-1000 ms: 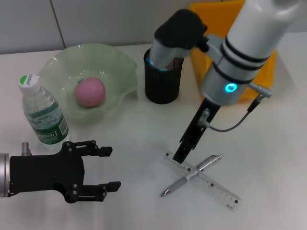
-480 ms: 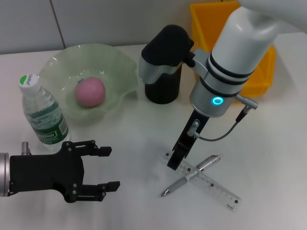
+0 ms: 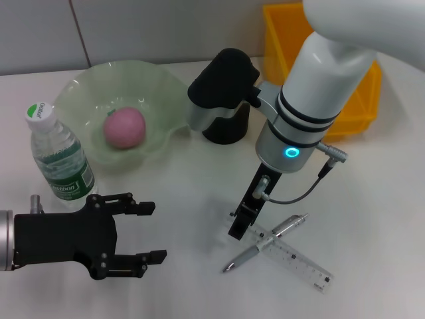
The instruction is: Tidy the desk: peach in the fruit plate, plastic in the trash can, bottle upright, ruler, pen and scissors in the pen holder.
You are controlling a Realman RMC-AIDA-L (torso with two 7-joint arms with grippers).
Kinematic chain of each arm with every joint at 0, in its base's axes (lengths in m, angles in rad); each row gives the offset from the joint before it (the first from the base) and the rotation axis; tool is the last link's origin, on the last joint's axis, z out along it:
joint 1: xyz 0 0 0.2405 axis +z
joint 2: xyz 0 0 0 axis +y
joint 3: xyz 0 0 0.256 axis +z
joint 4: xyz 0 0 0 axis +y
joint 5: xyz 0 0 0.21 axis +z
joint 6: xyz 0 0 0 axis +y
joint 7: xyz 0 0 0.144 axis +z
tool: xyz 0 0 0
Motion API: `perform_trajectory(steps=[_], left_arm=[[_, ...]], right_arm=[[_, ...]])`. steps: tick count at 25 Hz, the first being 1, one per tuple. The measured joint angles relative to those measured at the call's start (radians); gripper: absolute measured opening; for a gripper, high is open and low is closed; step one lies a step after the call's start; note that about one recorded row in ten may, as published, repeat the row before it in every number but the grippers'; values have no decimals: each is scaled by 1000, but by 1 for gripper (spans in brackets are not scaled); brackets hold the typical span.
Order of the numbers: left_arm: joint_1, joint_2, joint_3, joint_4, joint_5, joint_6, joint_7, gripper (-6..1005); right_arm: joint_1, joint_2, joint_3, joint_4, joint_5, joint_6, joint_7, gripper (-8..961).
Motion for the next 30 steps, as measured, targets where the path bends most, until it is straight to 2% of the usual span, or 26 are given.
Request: perform_trajectory(steps=[21, 30], left_arm=[[-2, -1, 1, 0, -5, 7, -2, 786], [-2, 0, 1, 0, -3, 9, 0, 786]], right_arm=[[-8, 0, -137, 1, 46, 79, 92, 634], [-7, 0, -146, -13, 29, 94, 118, 636]])
